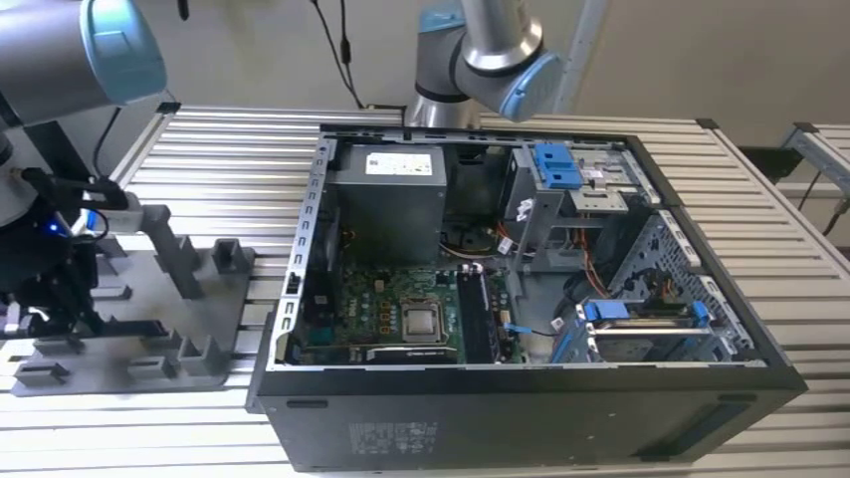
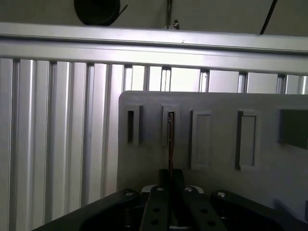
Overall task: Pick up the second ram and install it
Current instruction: 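Pick up the second ram and move it above second insertion slot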
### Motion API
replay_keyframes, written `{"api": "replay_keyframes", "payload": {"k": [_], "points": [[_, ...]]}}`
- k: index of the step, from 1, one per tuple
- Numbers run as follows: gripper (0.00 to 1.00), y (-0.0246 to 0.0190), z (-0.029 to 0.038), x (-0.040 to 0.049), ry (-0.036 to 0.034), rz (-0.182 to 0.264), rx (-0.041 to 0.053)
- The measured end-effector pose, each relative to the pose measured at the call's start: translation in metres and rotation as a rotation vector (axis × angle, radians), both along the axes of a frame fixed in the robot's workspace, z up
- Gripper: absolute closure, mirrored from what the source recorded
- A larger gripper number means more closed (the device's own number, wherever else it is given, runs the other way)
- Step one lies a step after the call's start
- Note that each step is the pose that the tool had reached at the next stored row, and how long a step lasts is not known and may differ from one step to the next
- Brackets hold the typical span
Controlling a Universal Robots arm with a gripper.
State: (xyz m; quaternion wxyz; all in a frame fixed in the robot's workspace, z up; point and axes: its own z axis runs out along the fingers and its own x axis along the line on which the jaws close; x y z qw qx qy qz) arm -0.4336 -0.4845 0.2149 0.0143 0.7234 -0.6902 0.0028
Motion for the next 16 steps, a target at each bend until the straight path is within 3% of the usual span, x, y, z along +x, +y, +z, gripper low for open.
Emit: {"api": "replay_keyframes", "payload": {"k": [16], "points": [[0.86,0.0001,0.0198,-0.0002,-0.0028,-0.001,0.0]]}}
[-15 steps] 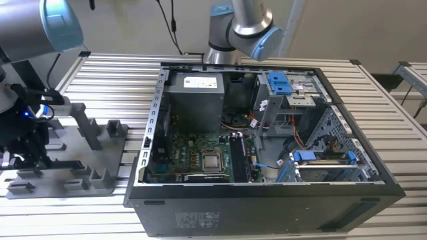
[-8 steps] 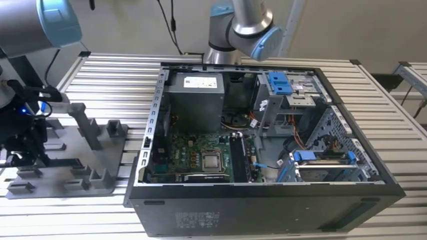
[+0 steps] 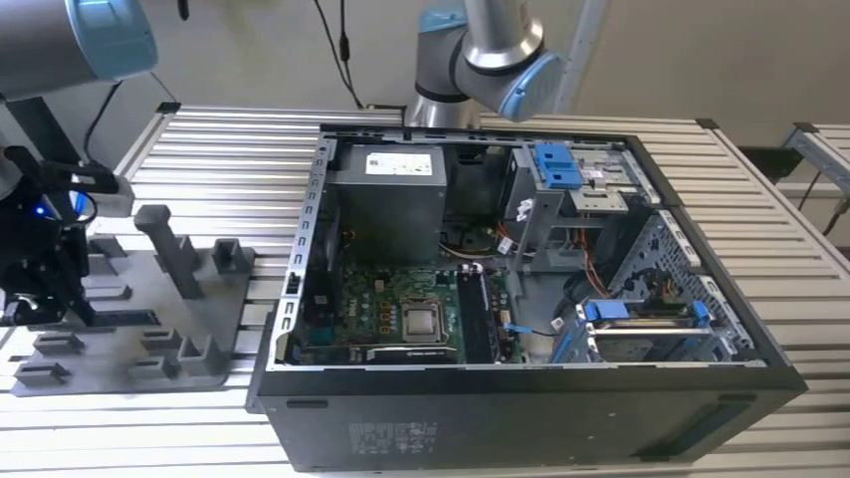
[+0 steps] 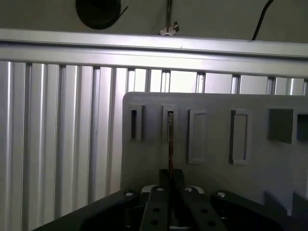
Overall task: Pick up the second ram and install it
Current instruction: 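Pick up the second ram and move it above second insertion slot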
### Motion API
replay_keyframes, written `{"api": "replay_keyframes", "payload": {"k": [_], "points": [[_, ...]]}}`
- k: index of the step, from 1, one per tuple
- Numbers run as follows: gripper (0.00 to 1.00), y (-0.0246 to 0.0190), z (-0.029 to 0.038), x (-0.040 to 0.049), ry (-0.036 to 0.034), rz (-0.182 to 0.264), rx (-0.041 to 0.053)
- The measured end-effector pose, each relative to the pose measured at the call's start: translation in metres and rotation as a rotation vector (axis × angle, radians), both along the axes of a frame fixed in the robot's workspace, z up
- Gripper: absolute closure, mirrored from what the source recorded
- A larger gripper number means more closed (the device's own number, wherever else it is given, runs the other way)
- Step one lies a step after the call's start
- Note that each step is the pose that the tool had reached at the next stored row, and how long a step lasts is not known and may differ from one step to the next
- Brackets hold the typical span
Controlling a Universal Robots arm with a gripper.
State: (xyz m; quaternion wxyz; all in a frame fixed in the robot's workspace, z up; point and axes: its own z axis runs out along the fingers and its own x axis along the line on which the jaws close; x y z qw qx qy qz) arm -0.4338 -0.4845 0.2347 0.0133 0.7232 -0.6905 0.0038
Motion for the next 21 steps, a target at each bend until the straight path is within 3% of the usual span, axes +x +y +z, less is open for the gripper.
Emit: {"api": "replay_keyframes", "payload": {"k": [21], "points": [[0.86,0.0,0.0354,-0.0001,-0.0019,0.0,0.0]]}}
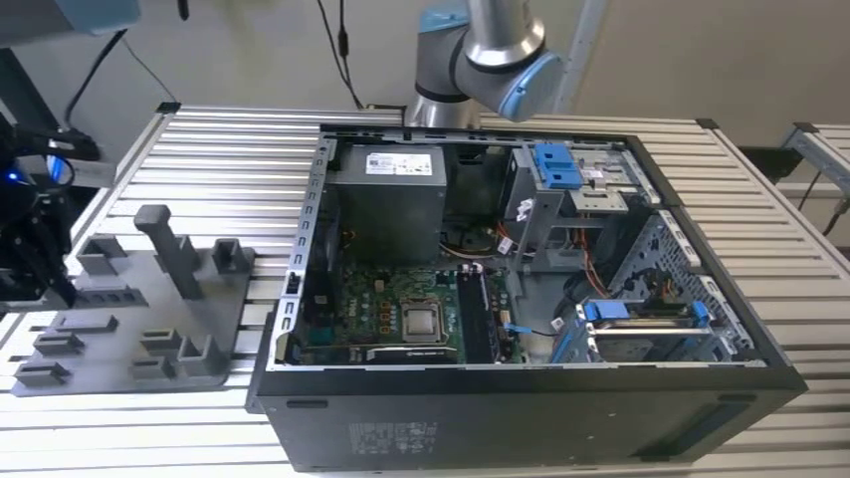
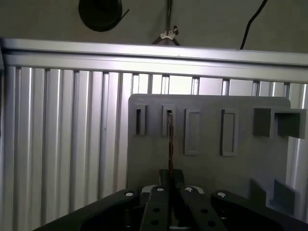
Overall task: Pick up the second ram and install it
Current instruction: 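Pick up the second ram and move it above second insertion slot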
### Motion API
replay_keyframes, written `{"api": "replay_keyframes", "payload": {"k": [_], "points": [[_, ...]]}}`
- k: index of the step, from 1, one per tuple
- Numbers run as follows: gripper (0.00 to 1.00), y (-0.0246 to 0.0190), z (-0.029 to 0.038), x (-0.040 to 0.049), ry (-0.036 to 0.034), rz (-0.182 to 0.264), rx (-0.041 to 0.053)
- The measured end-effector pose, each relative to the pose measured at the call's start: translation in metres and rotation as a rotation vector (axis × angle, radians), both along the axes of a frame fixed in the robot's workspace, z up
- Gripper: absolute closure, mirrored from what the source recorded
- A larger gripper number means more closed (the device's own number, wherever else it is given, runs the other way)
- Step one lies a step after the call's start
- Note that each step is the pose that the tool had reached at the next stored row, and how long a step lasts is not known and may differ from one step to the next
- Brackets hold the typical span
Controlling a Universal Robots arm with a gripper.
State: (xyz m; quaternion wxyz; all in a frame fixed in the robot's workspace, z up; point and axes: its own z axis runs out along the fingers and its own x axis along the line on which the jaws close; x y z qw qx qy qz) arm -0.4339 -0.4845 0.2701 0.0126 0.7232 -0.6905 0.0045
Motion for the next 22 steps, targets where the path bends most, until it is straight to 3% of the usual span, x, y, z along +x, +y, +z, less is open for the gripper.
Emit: {"api": "replay_keyframes", "payload": {"k": [22], "points": [[0.86,0.0002,0.0326,-0.0007,-0.0079,0.0,-0.0001]]}}
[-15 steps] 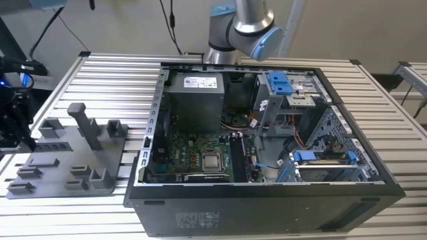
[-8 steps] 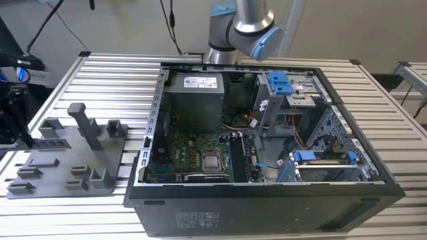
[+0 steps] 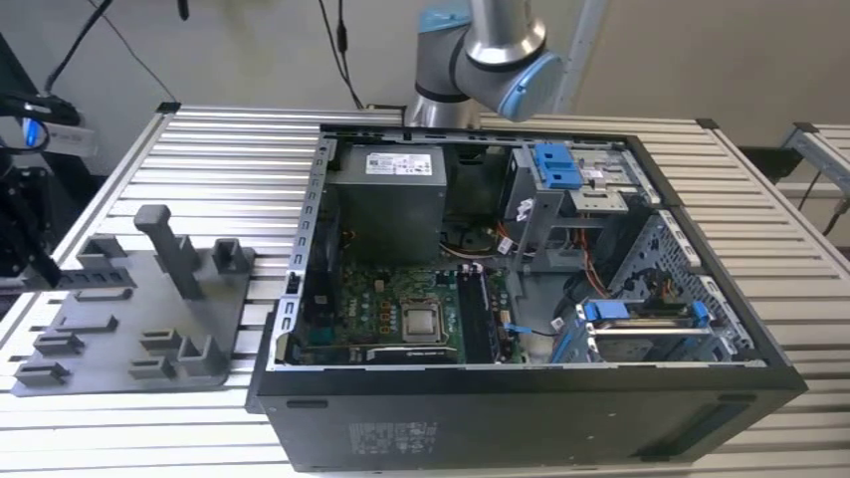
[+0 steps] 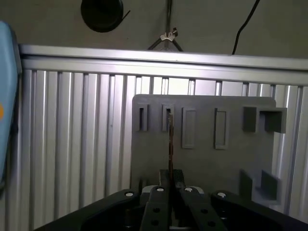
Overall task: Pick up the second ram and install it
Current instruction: 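Pick up the second ram and move it above second insertion slot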
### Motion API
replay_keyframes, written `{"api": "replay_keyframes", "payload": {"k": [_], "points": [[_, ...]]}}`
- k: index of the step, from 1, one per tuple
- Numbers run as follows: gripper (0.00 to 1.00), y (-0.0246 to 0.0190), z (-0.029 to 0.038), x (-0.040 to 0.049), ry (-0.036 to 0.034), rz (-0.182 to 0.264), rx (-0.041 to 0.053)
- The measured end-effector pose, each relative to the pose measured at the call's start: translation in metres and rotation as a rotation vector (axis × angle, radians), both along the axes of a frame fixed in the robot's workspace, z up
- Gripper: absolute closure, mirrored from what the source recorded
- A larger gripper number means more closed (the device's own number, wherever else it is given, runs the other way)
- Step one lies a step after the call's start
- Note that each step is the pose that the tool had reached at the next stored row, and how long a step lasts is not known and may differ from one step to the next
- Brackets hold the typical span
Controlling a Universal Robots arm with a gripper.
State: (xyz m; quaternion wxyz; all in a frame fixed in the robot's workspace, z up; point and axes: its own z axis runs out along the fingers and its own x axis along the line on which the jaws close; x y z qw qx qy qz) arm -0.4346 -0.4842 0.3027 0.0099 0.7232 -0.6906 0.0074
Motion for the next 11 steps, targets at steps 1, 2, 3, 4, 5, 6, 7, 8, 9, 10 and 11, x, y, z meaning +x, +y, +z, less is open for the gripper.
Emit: {"api": "replay_keyframes", "payload": {"k": [1,2,3,4,5,6,7,8,9,10,11], "points": [[0.86,0.0,0.0017,0.0,-0.0005,0.0,0.0001],[0.86,0.0,0.0034,-0.0001,-0.0009,0.0,0.0001],[0.86,0.0,0.0052,-0.0001,-0.001,0.0,0.0],[0.86,0.0,0.0069,-0.0001,-0.0012,0.0,0.0],[0.86,0.0,0.0088,-0.0001,-0.0016,0.0,0.0],[0.86,0.0,0.0104,-0.0001,-0.0019,0.0,0.0001],[0.86,0.0,0.0121,-0.0001,-0.0023,0.0,0.0],[0.86,0.0,0.0138,-0.0001,-0.0031,0.0,0.0],[0.86,0.0,0.0156,-0.0002,-0.004,0.0,0.0],[0.86,0.0,0.0172,-0.0002,-0.005,0.0,0.0001],[0.86,0.0,0.019,-0.0002,-0.0059,0.0,0.0001]]}}
